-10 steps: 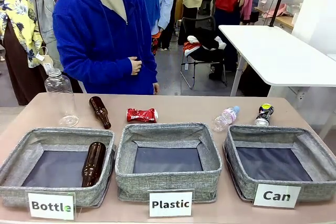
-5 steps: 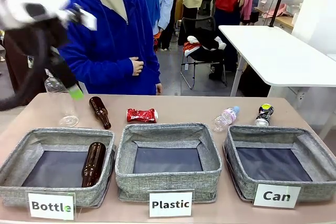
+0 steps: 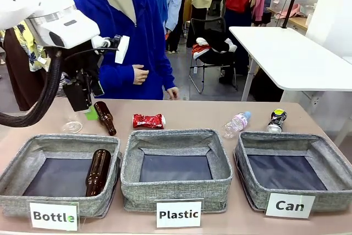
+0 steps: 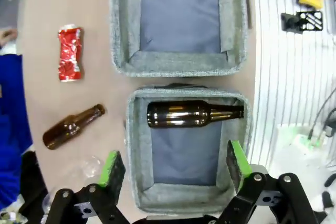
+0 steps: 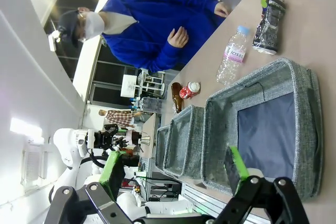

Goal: Sort the can waste into the basket.
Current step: Pick up the can waste from the table and place it in the right Fabric basket.

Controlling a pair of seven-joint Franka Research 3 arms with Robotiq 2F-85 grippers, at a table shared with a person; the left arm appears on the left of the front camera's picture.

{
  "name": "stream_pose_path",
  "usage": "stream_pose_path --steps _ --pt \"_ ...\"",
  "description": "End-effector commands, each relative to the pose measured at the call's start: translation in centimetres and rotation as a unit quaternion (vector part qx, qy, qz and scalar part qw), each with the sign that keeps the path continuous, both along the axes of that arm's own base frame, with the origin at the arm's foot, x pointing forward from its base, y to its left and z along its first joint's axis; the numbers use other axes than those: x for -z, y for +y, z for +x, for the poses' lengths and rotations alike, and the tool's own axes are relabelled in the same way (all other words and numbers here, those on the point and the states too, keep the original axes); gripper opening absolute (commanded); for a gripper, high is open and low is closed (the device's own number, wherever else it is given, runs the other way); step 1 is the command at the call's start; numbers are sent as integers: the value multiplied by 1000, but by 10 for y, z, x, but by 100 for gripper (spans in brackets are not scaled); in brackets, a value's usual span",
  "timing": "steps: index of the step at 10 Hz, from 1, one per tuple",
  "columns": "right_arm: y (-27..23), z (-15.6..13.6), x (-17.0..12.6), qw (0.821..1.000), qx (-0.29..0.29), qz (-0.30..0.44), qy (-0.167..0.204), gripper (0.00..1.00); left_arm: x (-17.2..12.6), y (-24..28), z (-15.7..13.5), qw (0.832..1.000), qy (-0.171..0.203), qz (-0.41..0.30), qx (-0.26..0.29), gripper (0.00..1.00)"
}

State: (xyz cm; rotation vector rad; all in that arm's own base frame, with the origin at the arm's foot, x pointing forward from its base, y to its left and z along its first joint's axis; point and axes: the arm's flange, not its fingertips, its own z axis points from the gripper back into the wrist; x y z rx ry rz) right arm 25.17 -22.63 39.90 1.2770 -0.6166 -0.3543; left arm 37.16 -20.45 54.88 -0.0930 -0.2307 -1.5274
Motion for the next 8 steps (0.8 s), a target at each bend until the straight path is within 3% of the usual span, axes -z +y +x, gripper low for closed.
stream_pose_path --steps 1,3,4,5,8 --pt "-2 3 -1 1000 4 2 -20 100 1 -6 -3 999 3 8 -40 100" --pt "-2 3 -1 1000 4 2 -20 100 0 -2 -1 1000 2 1 -10 100" --pt "-2 3 -1 1000 4 2 -20 100 7 -12 6 998 -23 6 61 100" --pt "-2 3 -1 1000 4 2 -20 100 8 -20 35 996 -46 -14 78 100" --pt "-2 3 -1 1000 4 2 -20 100 21 -42 97 993 -46 -29 108 100"
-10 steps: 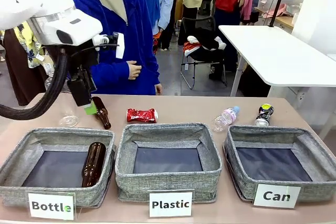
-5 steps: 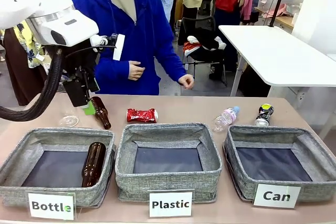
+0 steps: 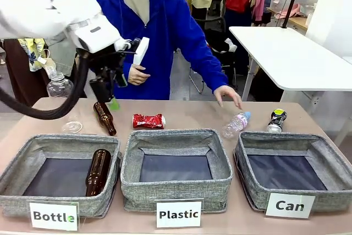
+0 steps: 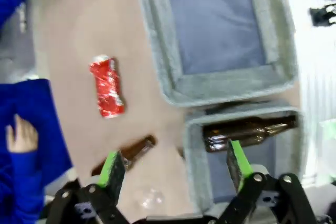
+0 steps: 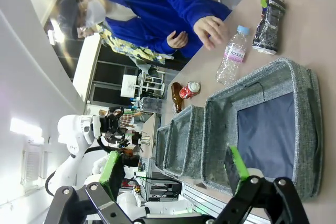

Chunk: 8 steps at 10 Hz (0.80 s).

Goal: Sort the can waste into the basket.
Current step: Pick up the can waste from the table and place it in the right Fabric basket.

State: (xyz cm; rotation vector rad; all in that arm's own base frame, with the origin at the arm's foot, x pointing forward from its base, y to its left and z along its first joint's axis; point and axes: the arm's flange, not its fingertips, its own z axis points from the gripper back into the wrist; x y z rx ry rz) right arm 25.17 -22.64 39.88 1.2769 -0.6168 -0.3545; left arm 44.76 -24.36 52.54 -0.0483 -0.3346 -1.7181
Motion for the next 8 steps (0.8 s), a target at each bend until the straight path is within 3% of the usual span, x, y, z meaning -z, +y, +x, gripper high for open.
stream_pose_path --steps 1,6,7,8 --pt "-2 3 -1 1000 4 2 -20 100 5 -10 41 1000 11 -20 15 100" --pt "-2 3 -1 1000 4 2 -20 100 67 -29 116 999 13 -31 13 100" --pt "-2 3 -1 1000 4 2 -20 100 81 -31 123 999 41 -23 14 100" --pt "-2 3 -1 1000 4 2 -20 100 76 -21 117 997 63 -42 25 100"
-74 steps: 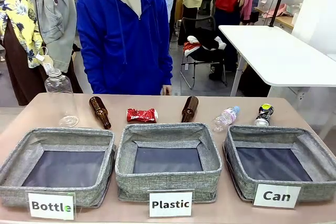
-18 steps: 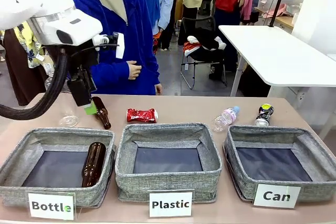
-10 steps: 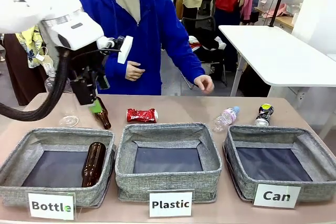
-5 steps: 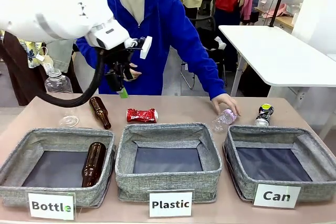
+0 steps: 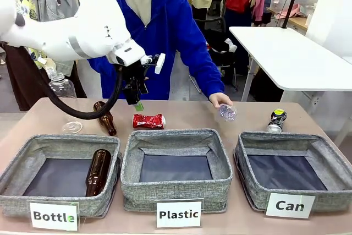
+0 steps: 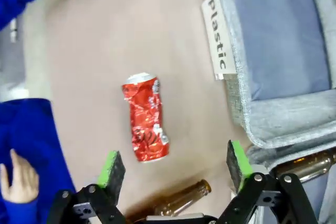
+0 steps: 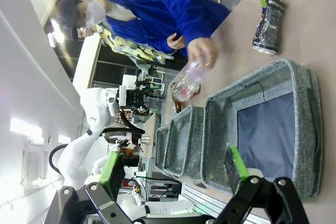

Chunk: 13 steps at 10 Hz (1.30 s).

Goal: Sort the can waste into the basket.
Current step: Pick up the can waste from the table and place it in the right Fabric basket.

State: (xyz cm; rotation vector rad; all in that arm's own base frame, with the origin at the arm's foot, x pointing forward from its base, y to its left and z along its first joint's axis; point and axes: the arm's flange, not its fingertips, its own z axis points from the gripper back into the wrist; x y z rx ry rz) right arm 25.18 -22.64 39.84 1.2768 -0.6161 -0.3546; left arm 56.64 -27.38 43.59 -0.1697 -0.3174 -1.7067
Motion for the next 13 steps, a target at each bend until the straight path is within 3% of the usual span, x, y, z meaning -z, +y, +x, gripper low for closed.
stream_pose_path --steps 1,3,5,6,9,11,13 --pt "-2 3 -2 1000 4 2 -20 100 -44 28 -25 995 36 -79 38 100" --pt "-2 3 -2 1000 4 2 -20 100 -111 84 -129 987 -12 -153 48 100" --pt "-2 3 -2 1000 4 2 -20 100 -134 148 -216 985 -41 -162 34 100" --pt "-2 3 -2 1000 4 2 -20 100 -141 185 -244 984 -52 -169 13 100" --pt "-2 3 -2 1000 4 2 -20 100 -118 265 -296 975 -63 -215 -7 100" --pt "-2 3 -2 1000 4 2 -20 100 -103 271 -280 971 -47 -232 -40 100" --pt "-2 3 -2 1000 4 2 -20 100 -109 250 -253 975 -34 -220 -22 100"
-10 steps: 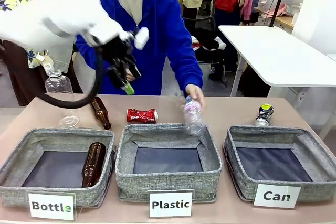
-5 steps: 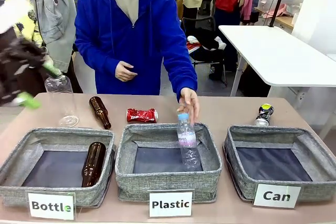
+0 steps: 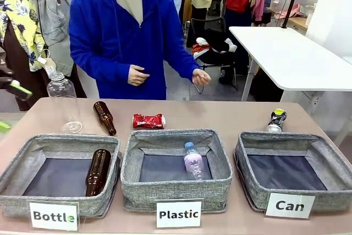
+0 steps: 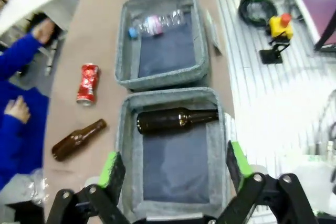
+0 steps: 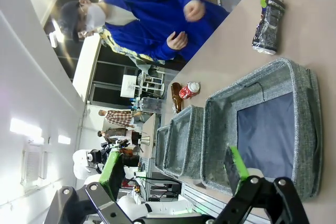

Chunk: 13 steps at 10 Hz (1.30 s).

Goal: Sort the can waste into the basket.
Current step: Pick up the can waste from the table and place it in the right Fabric basket.

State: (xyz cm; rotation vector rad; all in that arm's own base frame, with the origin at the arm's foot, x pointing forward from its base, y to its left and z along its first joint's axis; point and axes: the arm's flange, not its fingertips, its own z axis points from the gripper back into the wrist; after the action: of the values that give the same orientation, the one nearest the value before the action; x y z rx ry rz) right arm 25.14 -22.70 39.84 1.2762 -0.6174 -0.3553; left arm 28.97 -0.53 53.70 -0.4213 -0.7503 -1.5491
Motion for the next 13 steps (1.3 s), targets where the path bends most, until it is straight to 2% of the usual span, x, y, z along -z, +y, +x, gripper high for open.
stream_pose_path --steps 1,4,6,8,10,11,12,13 --pt "-1 3 -2 1000 4 2 -20 100 -13 -46 53 999 10 25 22 100" --pt "-1 3 -2 1000 4 2 -20 100 -16 -143 126 994 42 104 20 100" --pt "-1 3 -2 1000 4 2 -20 100 -5 -221 158 980 51 189 20 100" --pt "-1 3 -2 1000 4 2 -20 100 23 -284 178 964 50 259 26 100" --pt "-1 3 -2 1000 4 2 -20 100 58 -320 205 944 23 327 -28 100" --pt "-1 3 -2 1000 4 2 -20 100 69 -325 213 940 20 338 -27 100" --pt "-1 3 -2 1000 4 2 -20 100 60 -319 215 953 22 299 -46 100" --pt "-1 3 -2 1000 4 2 -20 100 71 -320 199 949 20 316 -8 100"
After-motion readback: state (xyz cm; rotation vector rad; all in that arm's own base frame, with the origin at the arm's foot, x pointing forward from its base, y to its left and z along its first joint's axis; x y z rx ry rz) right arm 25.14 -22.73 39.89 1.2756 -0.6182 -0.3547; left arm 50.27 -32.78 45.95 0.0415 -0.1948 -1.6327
